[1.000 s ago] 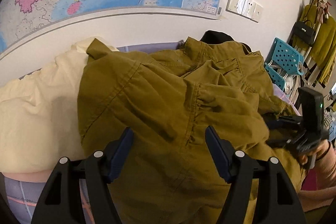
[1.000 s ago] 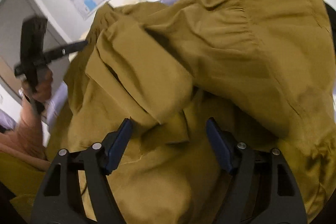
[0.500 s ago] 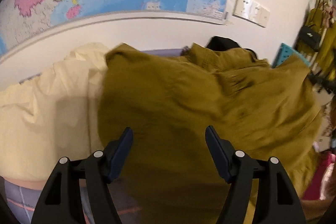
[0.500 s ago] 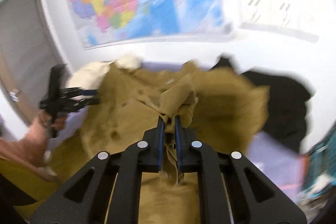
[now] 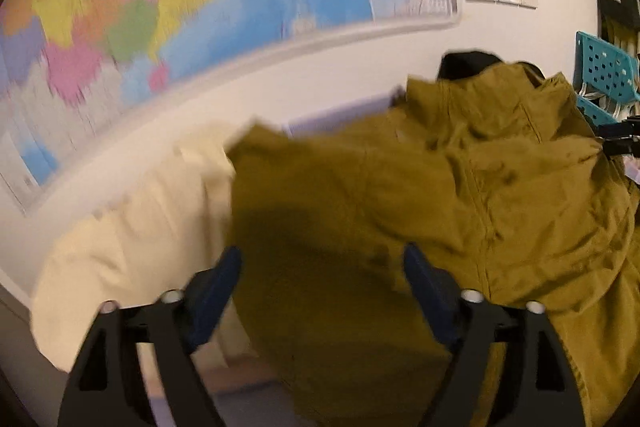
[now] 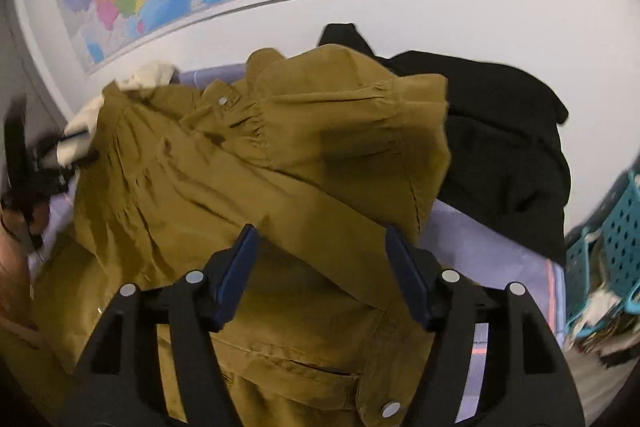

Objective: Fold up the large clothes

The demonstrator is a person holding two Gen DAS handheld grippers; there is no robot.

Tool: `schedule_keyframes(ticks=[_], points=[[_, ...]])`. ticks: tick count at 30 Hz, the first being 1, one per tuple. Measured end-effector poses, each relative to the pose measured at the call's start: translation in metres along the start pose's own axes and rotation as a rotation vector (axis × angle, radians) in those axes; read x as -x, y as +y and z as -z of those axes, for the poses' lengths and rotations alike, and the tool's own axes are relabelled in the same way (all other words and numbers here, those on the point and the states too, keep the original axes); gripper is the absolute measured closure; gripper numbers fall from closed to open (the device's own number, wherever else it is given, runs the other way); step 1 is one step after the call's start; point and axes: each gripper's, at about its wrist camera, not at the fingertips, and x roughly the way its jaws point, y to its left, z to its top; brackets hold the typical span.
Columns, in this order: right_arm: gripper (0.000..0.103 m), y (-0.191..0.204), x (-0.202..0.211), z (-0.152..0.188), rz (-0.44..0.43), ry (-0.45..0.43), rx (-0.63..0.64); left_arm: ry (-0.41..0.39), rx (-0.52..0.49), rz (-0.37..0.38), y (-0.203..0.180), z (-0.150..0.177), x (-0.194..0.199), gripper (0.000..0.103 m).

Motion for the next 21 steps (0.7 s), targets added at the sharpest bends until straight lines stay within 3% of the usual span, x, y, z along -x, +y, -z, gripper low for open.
schedule_keyframes(ticks=[3,4,5,6,7,10,13,15,18,21], points=[[0.041,0.014,-0.016,-0.005,0.044,0.026,0.064,0.026,-0.014,0.017,-0.004,-0.012,-0.017,0.02],[0.052,0.017,-0.021,-0.008,0.042,0.034,0.072,0.045,-0.006,0.022,-0.004,-0.013,-0.026,0.022],[0.075,0.021,-0.028,-0.01,0.036,0.048,0.087,0.077,0.007,0.009,-0.004,-0.014,-0.037,0.027],[0.088,0.025,-0.033,-0.012,0.025,0.062,0.105,0.117,0.009,-0.009,-0.004,-0.012,-0.051,0.028],[0.095,0.033,-0.036,-0.015,0.026,0.068,0.142,0.135,0.011,-0.024,-0.002,-0.01,-0.058,0.033],[0.099,0.05,-0.021,-0.03,0.06,0.007,0.219,0.181,0.081,-0.084,0.011,-0.006,-0.06,0.041],[0.099,0.055,0.007,-0.055,0.048,-0.134,0.209,0.144,0.114,-0.126,0.022,-0.01,-0.052,0.044],[0.099,0.059,0.006,-0.065,0.031,-0.163,0.215,0.129,0.138,-0.159,0.027,-0.011,-0.051,0.044],[0.098,0.056,-0.03,-0.069,0.084,-0.088,0.218,0.145,0.139,-0.171,0.028,-0.009,-0.057,0.044],[0.088,0.033,-0.066,-0.063,0.09,0.014,0.131,0.124,0.106,-0.175,0.024,-0.007,-0.053,0.042]])
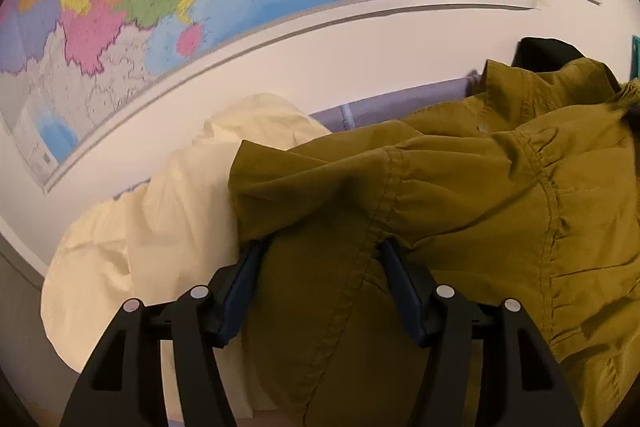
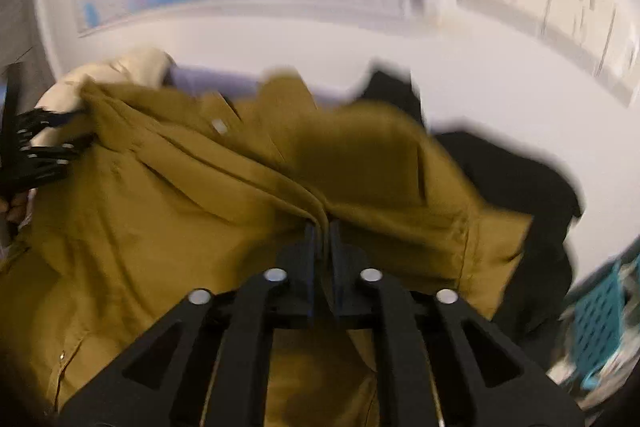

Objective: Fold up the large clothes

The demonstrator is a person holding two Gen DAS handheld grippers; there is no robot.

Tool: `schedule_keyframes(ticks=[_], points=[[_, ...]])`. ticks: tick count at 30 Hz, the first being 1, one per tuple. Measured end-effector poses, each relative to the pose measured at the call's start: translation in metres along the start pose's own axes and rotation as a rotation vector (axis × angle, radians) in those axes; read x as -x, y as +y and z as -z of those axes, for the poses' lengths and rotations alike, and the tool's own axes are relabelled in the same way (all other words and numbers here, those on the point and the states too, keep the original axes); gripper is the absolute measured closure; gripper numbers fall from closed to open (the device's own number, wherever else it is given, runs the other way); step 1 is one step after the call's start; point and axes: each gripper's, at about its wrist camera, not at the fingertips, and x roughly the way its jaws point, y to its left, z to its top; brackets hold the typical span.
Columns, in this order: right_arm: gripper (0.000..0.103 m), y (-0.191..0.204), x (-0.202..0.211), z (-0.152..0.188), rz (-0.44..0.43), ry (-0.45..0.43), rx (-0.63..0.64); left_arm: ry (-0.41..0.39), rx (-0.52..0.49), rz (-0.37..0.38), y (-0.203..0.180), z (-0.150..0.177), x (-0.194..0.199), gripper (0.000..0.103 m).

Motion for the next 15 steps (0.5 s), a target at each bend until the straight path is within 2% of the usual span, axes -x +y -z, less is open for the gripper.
schedule_keyframes(ticks=[2,4,6,9,12,14,15], points=[[0.075,-0.01,0.001,0.008,-0.021,-0.007,-0.064,-0.007,0.02,0.038,0.005,0.001,0.009,0.037],[0.063,-0.013,0.016,0.014,-0.023,-0.055,-0.085,-0.035,0.035,0.071,0.008,0.001,0.02,0.036],[0.063,-0.011,0.043,0.022,-0.052,-0.123,-0.087,-0.074,0.035,0.103,0.009,0.005,0.036,0.036],[0.063,0.0,0.067,0.035,-0.113,-0.161,-0.06,-0.131,0.016,0.186,0.007,0.012,0.061,0.031],[0.065,0.018,0.061,0.043,-0.143,-0.1,0.01,-0.114,-0.016,0.298,-0.005,0.024,0.066,0.03],[0.065,0.019,0.036,0.047,-0.126,-0.028,0.01,-0.07,-0.037,0.304,-0.016,0.033,0.056,0.03],[0.065,0.015,0.025,0.047,-0.132,-0.003,-0.016,-0.031,-0.046,0.282,-0.021,0.038,0.046,0.03]])
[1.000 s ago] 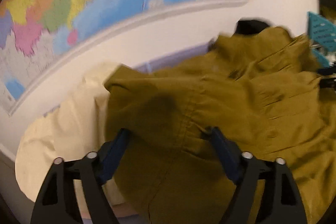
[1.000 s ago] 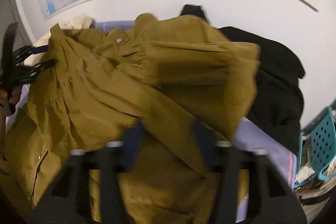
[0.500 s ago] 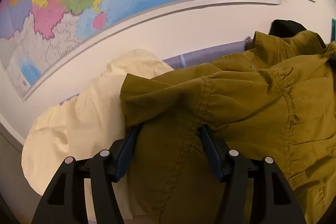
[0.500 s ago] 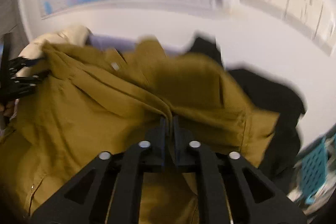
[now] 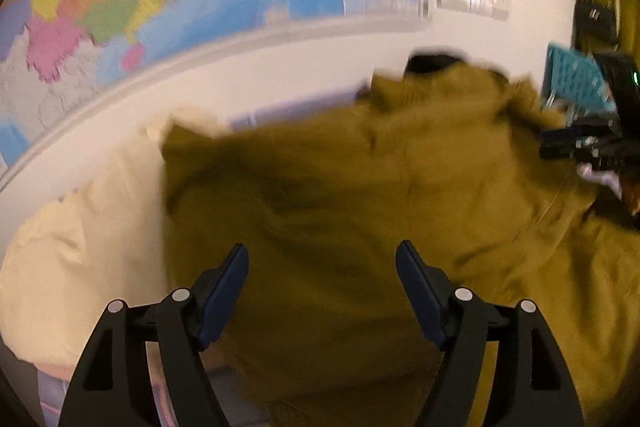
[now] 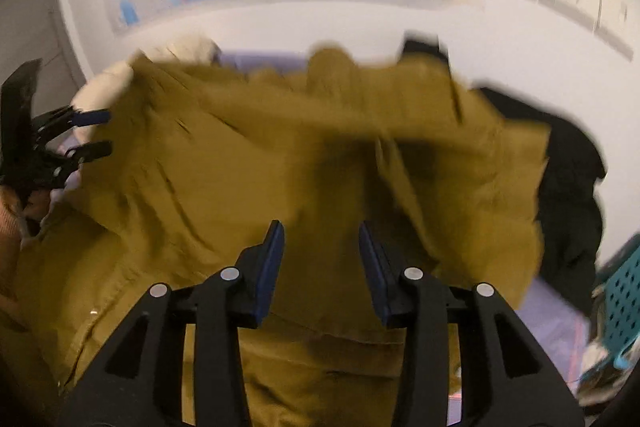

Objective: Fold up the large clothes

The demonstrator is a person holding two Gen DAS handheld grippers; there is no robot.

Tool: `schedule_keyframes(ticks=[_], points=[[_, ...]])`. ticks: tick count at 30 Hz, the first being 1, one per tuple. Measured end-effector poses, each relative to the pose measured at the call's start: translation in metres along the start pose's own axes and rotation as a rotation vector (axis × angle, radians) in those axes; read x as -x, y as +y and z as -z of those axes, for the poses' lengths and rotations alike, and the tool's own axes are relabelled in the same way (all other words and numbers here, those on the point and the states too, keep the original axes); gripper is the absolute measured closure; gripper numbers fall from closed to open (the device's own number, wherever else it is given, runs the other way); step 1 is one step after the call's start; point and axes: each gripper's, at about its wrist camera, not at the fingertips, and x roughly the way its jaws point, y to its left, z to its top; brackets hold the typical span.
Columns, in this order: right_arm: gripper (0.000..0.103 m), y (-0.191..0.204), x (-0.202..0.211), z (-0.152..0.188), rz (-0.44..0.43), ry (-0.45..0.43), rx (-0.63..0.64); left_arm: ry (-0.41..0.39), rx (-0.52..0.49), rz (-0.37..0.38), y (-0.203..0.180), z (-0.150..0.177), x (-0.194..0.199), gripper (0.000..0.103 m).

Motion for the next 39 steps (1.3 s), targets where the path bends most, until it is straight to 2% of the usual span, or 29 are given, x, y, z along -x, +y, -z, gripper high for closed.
schedule_keyframes(ticks=[2,6,8,15,20,22,25,27,31,39], points=[[0.068,-0.013,-0.018,0.001,0.017,0.026,-0.046,0.039,-0.006,-0.026,-0.001,0.005,-0.014,0.031],[0.066,-0.03,-0.027,0.001,-0.031,0.026,-0.142,0.037,-0.005,-0.049,-0.004,0.001,-0.009,0.031],[0.057,-0.028,-0.01,0.003,-0.039,-0.006,-0.153,0.015,-0.002,-0.055,-0.001,0.001,0.0,0.031],[0.055,-0.008,0.045,0.032,-0.129,-0.052,-0.13,-0.022,0.076,-0.022,0.018,0.033,0.045,0.03],[0.045,-0.006,0.067,0.064,-0.162,-0.042,-0.187,0.009,0.179,0.029,0.037,0.065,0.062,0.025],[0.044,-0.008,0.079,0.078,-0.18,-0.059,-0.225,0.033,0.223,0.056,0.044,0.084,0.071,0.025],[0.034,-0.017,0.106,0.103,-0.188,-0.094,-0.292,0.054,0.246,0.089,0.051,0.104,0.083,0.024],[0.031,-0.022,0.118,0.115,-0.199,-0.108,-0.327,0.062,0.27,0.13,0.052,0.118,0.092,0.023],[0.025,-0.028,0.136,0.144,-0.167,-0.115,-0.384,0.102,0.279,0.173,0.049,0.142,0.099,0.021],[0.016,-0.04,0.151,0.206,-0.214,-0.12,-0.523,0.162,0.285,0.253,0.034,0.176,0.11,0.021]])
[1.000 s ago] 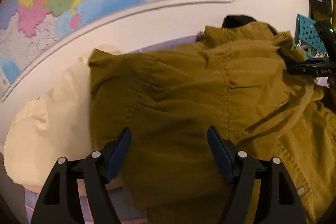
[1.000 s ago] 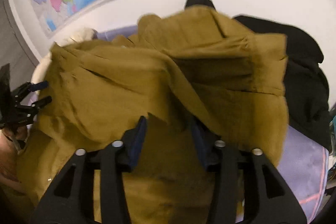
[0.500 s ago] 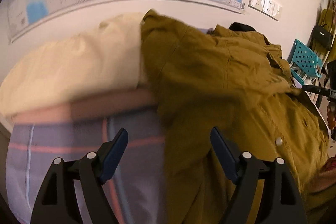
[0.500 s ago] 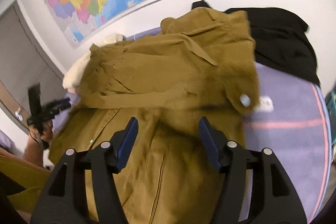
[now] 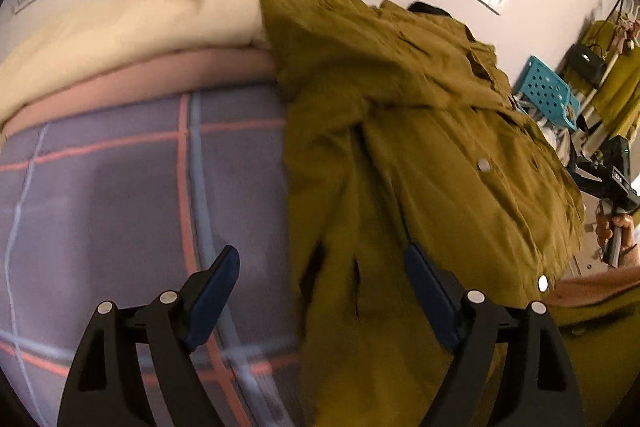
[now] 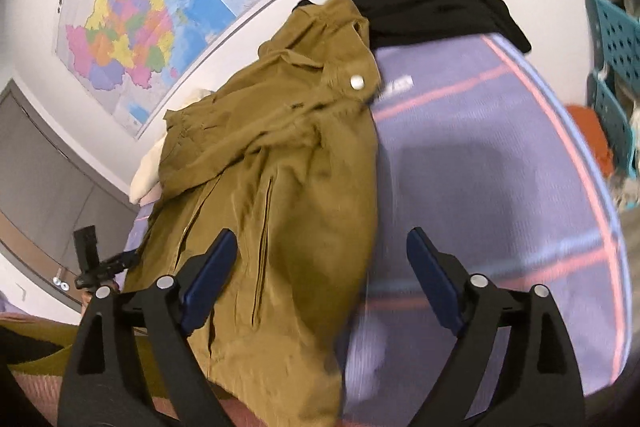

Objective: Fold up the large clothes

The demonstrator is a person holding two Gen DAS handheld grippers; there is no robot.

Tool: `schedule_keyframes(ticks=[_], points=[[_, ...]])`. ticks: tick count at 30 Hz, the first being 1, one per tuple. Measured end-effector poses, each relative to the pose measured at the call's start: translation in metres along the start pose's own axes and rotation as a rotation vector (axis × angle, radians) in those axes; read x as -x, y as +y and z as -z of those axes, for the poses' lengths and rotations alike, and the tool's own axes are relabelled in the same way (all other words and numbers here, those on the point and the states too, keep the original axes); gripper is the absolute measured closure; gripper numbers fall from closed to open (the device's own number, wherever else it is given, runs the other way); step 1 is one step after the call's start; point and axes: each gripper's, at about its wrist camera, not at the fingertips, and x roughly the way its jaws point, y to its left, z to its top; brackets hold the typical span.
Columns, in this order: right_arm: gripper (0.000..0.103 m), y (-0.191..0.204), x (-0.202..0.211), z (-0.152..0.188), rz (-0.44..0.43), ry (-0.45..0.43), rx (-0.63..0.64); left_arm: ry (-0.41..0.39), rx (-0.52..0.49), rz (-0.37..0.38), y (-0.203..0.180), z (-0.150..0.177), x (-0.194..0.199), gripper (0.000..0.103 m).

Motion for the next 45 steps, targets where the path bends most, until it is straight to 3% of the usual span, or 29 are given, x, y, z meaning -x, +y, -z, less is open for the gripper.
schedule_keyframes(ticks=[5,9,15,18,21,22,23,24,25,26,28,31,37,40,43,45], points=[[0.016,0.001,-0.004,0.024,-0.052,0.05,0.002,0.006,0.004,0.052,-0.007,0.015,0.005,0.017],[0.016,0.011,-0.005,0.035,-0.102,0.06,0.042,0.028,0.024,0.183,-0.015,0.025,0.009,0.017],[0.016,0.036,-0.019,0.049,-0.194,0.11,0.142,0.034,0.017,0.256,-0.032,0.03,0.004,0.011],[0.016,0.043,-0.025,0.051,-0.211,0.105,0.174,0.017,0.008,0.227,-0.04,0.022,-0.005,0.007],[0.035,0.047,-0.033,0.051,-0.235,0.104,0.161,0.017,-0.028,0.135,-0.057,0.014,-0.015,0.007],[0.041,0.047,-0.036,0.051,-0.237,0.109,0.157,0.021,-0.044,0.105,-0.061,0.013,-0.016,0.012],[0.044,0.048,-0.037,0.053,-0.226,0.103,0.163,0.021,-0.05,0.085,-0.061,0.013,-0.016,0.027],[0.048,0.048,-0.037,0.054,-0.227,0.102,0.164,0.021,-0.044,0.053,-0.06,0.013,-0.015,0.035],[0.062,0.047,-0.035,0.054,-0.225,0.1,0.158,0.021,-0.024,0.039,-0.058,0.013,-0.013,0.051],[0.082,0.042,-0.033,0.054,-0.232,0.091,0.126,0.024,0.021,0.029,-0.052,0.012,-0.011,0.074],[0.092,0.032,-0.03,0.052,-0.262,0.075,0.067,0.034,0.09,0.026,-0.042,0.01,-0.009,0.091],[0.094,0.035,-0.016,0.05,-0.303,0.028,0.051,0.002,0.148,0.055,-0.036,0.007,0.005,0.095],[0.099,0.066,0.048,0.037,-0.409,-0.14,0.106,-0.145,0.199,0.179,-0.037,-0.008,0.063,0.095],[0.099,0.07,0.079,0.036,-0.504,-0.23,0.105,-0.237,0.203,0.235,-0.038,-0.013,0.097,0.095],[0.099,0.066,0.085,0.038,-0.492,-0.23,0.098,-0.241,0.199,0.25,-0.031,-0.011,0.105,0.092],[0.099,0.054,0.076,0.041,-0.492,-0.199,0.048,-0.179,0.222,0.247,-0.022,-0.006,0.09,0.092]])
